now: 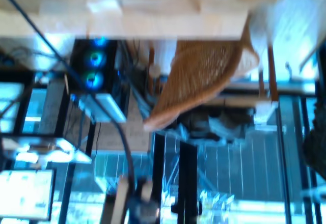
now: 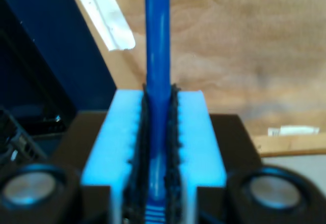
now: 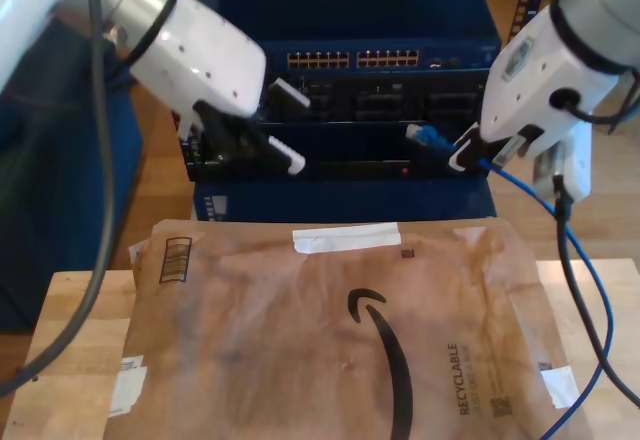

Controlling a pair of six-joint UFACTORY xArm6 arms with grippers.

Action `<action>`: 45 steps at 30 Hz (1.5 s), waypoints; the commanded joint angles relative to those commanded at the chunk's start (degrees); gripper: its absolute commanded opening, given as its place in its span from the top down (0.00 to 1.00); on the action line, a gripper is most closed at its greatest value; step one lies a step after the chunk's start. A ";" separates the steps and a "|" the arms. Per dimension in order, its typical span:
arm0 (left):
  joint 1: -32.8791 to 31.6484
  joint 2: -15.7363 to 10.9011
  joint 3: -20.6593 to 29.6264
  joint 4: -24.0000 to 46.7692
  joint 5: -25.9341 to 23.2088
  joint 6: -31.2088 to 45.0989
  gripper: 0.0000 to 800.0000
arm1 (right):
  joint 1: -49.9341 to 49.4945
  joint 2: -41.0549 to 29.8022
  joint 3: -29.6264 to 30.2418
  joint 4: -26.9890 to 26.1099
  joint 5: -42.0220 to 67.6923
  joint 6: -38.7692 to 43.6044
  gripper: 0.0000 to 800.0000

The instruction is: Grab the cable and plug it in

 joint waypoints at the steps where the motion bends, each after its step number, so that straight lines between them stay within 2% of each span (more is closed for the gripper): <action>1: 0.00 0.00 -0.70 -1.49 1.05 0.00 0.00 | 0.00 0.00 -0.62 0.53 0.70 -0.18 1.00; 6: 0.00 0.00 -2.46 -7.12 5.71 0.44 0.00 | -0.26 -0.18 -2.37 2.02 1.58 -0.53 1.00; 13: 1.14 -0.18 -2.55 -10.29 9.23 0.79 0.00 | -1.85 -0.88 -3.16 6.86 3.08 -2.64 1.00; 18: 3.08 -0.18 -2.90 -14.95 11.34 1.67 0.00 | -1.93 -0.88 -3.25 7.65 3.52 -2.99 1.00; 24: 3.52 -0.09 -3.60 -15.21 12.31 1.76 0.00 | -2.46 -1.58 -3.78 11.08 6.07 -6.86 1.00; 31: 3.52 -0.09 -3.60 -15.30 13.80 1.76 0.00 | -2.73 -2.02 -4.57 11.34 8.44 -8.88 1.00; 45: 3.34 0.00 -3.34 -15.30 13.54 1.32 0.00 | -3.16 -1.58 -6.15 11.78 7.74 -8.79 1.00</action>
